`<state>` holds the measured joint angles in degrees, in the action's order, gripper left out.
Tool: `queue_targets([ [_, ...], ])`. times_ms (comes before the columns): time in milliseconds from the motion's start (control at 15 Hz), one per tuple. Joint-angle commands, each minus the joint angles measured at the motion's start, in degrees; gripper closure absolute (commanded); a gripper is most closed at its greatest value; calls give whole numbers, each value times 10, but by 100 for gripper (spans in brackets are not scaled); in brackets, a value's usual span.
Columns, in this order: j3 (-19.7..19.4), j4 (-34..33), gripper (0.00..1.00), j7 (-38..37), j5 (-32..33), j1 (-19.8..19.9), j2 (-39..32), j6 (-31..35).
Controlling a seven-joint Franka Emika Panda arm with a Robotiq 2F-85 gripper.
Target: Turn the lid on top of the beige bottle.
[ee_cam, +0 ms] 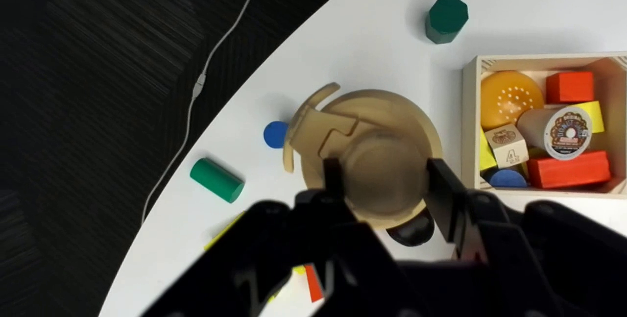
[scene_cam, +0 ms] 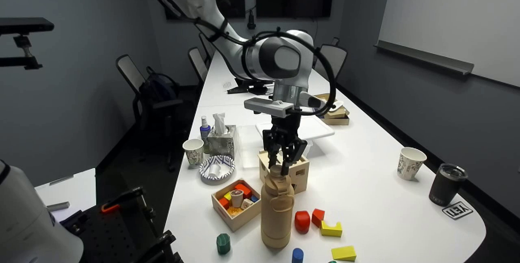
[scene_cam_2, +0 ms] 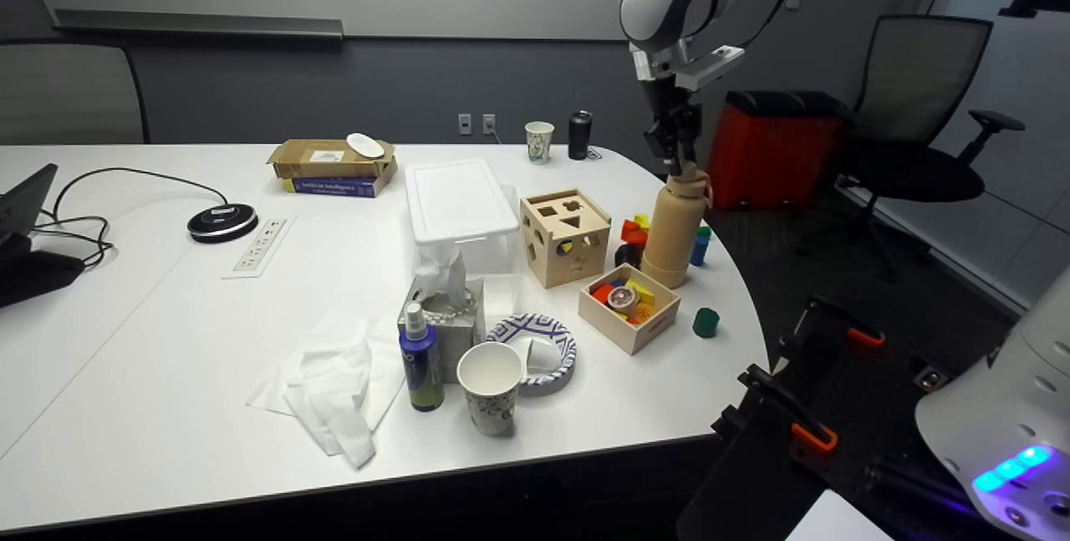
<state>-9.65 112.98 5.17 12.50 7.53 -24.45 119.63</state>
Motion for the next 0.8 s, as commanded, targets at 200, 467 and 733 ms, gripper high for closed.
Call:
queue_targets([
  [200,10,-30,79,34,12,5,-15,-39],
  [467,13,-34,79,48,14,4,-17,-52],
  [733,14,-46,79,67,17,5,-23,-74],
])
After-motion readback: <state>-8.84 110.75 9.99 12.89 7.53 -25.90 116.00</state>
